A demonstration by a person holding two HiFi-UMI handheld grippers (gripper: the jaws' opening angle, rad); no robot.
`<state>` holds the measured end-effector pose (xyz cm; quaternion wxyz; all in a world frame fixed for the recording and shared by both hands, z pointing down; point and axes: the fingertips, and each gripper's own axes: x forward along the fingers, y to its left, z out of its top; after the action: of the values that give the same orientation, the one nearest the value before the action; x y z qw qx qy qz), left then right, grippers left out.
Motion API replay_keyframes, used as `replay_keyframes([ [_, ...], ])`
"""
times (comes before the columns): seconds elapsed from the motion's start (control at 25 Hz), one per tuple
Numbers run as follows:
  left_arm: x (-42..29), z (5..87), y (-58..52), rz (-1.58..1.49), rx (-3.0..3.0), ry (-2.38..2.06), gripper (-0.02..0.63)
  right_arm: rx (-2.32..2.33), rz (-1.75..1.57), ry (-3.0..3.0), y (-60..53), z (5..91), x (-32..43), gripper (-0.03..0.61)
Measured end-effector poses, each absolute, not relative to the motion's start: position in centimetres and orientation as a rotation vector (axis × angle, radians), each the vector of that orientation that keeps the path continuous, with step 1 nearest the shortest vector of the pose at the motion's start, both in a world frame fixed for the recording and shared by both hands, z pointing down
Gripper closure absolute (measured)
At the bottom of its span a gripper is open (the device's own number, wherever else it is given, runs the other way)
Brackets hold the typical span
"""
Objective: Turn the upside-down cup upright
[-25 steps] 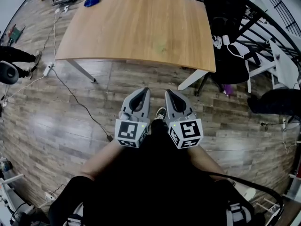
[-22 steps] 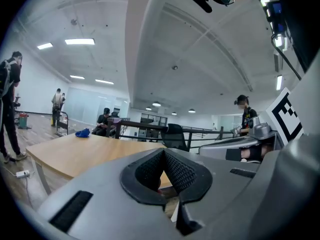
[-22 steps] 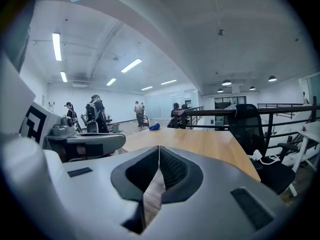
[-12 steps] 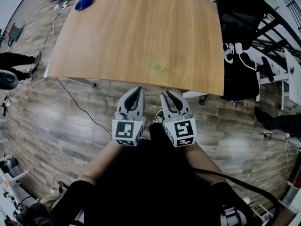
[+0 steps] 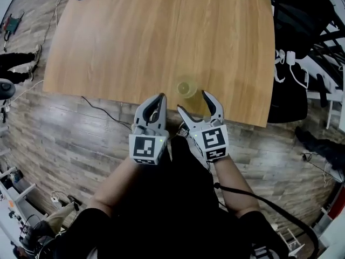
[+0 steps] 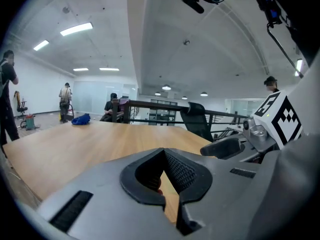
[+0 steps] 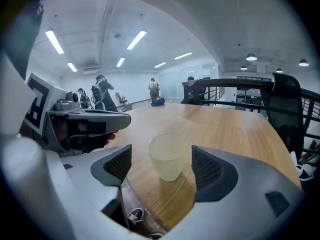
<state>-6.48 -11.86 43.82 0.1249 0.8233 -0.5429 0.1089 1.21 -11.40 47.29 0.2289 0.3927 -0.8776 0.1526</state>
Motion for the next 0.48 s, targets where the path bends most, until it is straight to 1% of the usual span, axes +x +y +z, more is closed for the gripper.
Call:
replay_keyframes([
  [0.08, -6.8, 45.4, -12.8, 0.32, 2.379, -1.546, 0.611, 1.074, 0.408, -2.399, -12.9, 48.6, 0.9, 0.244],
  [0.2, -7.1, 47.4, -13.6, 0.33, 2.384, -1.498, 0.611, 1.06, 0.403, -2.395, -14.7, 50.0, 0.1, 0.225],
  [0.48, -7.9, 51.2, -14.1, 0.325, 2.334, -1.438, 0.611, 1.061, 0.297, -2.397, -16.9, 51.1, -1.8, 0.222],
])
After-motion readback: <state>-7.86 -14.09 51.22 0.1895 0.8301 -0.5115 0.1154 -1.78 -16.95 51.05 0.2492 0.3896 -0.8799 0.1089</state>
